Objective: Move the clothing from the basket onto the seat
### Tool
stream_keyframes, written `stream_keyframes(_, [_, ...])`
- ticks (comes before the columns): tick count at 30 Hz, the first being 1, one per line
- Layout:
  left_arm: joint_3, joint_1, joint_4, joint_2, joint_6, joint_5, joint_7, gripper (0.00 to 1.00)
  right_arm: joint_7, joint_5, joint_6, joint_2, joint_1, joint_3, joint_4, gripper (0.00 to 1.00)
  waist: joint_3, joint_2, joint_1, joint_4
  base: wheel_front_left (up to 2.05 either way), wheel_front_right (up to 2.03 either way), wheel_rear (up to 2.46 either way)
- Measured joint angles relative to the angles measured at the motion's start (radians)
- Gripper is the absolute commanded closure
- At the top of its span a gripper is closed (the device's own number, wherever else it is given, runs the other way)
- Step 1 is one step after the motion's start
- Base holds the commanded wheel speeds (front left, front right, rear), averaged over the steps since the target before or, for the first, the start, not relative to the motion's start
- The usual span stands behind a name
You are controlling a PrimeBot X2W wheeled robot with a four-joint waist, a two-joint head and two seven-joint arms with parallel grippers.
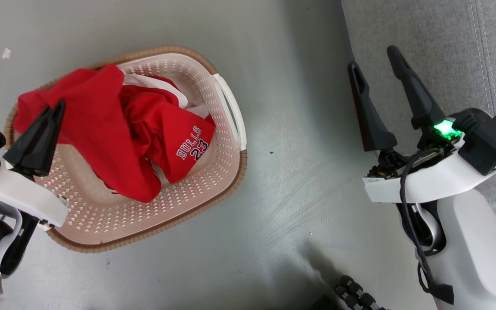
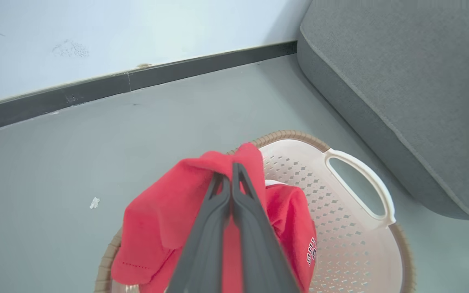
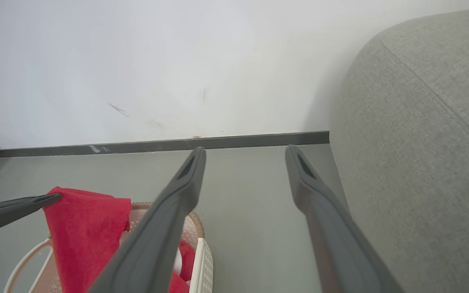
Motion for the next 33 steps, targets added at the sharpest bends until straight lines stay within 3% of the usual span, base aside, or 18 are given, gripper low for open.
stream_keyframes(20, [0.04,0.075,-0.099,-0.047,-0.021,-0.081,-0.084,1.0,-0.004,-0.087,0.0,-0.002,-0.015,-0.041,0.088,0.0,-0.163,0.0,-0.0001,0.079,0.0,0.0,0.0])
stream_keyframes(33, [0.006,0.085,-0.177,-0.105,-0.021,-0.097,-0.094,1.0,-0.005,-0.112,0.0,-0.003,0.053,-0.037,0.147,0.0,-0.322,0.0,-0.0001,0.14,0.0,0.0,0.0])
